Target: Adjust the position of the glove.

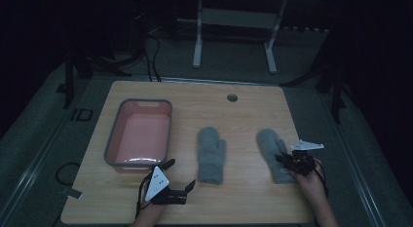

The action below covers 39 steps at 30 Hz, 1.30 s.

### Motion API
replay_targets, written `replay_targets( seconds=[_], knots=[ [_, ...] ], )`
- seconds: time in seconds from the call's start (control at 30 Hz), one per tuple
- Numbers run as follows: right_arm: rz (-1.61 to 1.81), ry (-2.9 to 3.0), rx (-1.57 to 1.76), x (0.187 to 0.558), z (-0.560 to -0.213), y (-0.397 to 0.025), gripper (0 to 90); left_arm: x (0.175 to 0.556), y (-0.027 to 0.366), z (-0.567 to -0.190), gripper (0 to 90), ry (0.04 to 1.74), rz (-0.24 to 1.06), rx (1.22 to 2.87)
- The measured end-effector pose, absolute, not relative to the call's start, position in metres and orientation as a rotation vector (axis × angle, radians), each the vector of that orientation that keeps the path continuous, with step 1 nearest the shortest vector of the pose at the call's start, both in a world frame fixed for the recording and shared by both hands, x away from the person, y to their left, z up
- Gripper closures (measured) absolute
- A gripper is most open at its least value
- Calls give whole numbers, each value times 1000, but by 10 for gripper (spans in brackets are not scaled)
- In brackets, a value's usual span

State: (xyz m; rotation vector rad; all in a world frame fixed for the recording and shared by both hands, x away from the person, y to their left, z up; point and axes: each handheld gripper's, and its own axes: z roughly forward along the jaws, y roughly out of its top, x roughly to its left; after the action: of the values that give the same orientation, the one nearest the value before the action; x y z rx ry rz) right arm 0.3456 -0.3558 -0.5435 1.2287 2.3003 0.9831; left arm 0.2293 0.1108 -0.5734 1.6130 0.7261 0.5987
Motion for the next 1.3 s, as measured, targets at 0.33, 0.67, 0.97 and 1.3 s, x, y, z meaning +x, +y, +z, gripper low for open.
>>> replay_targets(
  seconds=[0.33, 0.67, 0.97, 1.3],
  knots=[
    [995, 2123, 1291, 332, -509, -324, 806, 229, 111, -573, 18, 725, 598, 1614],
    [1072, 2056, 1297, 328, -475, -281, 805, 229, 111, -573, 18, 722, 599, 1617],
    [1129, 2037, 1278, 325, -461, -242, 805, 229, 110, -573, 18, 719, 599, 1619],
    [1227, 2089, 1227, 318, -466, -172, 797, 229, 110, -573, 18, 716, 602, 1623]
  ],
)
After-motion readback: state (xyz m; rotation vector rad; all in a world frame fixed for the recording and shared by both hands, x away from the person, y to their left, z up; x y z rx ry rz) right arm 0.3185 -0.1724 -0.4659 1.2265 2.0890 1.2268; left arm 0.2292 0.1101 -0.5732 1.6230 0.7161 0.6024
